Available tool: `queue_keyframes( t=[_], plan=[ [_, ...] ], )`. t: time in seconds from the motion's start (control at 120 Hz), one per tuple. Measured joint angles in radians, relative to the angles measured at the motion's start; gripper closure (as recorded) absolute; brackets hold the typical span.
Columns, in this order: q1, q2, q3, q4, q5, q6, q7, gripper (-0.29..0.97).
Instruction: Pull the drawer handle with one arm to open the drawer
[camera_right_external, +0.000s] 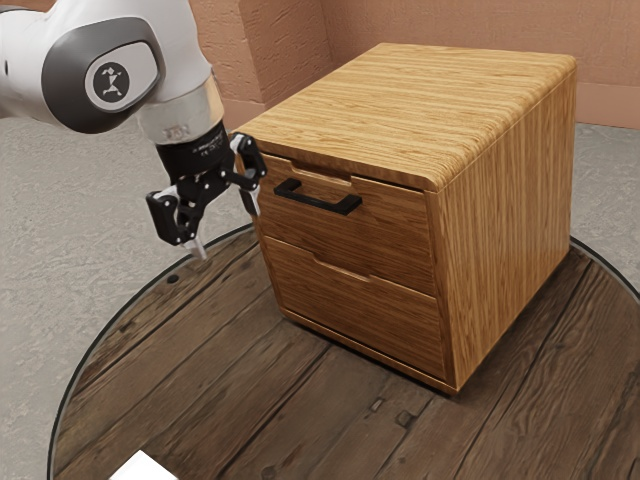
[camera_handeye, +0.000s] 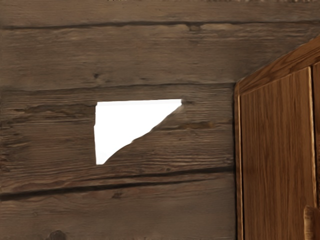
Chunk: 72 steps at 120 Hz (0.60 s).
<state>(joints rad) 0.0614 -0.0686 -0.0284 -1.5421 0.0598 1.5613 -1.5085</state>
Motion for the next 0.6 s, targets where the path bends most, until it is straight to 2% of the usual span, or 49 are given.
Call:
queue_keyframes(
  t=[0.2, 0.275, 0.325, 0.383, 0.475, 0.6],
  plan=[
    [-0.008, -0.002, 0.017, 0.001, -0.019, 0.004, -0.079, 0.0],
    [0.003, -0.01, 0.032, 0.051, -0.026, -0.001, -0.104, 0.0],
    [0.011, -0.037, 0.02, 0.126, 0.011, -0.007, -0.12, 0.0],
    [-0.025, -0.041, 0.006, 0.175, 0.043, -0.009, -0.138, 0.0],
    [-0.055, -0.011, -0.002, 0.188, 0.068, 0.018, -0.164, 0.0],
    [-0.045, -0.001, -0.018, 0.189, 0.086, 0.07, -0.196, 0.03]
  ],
)
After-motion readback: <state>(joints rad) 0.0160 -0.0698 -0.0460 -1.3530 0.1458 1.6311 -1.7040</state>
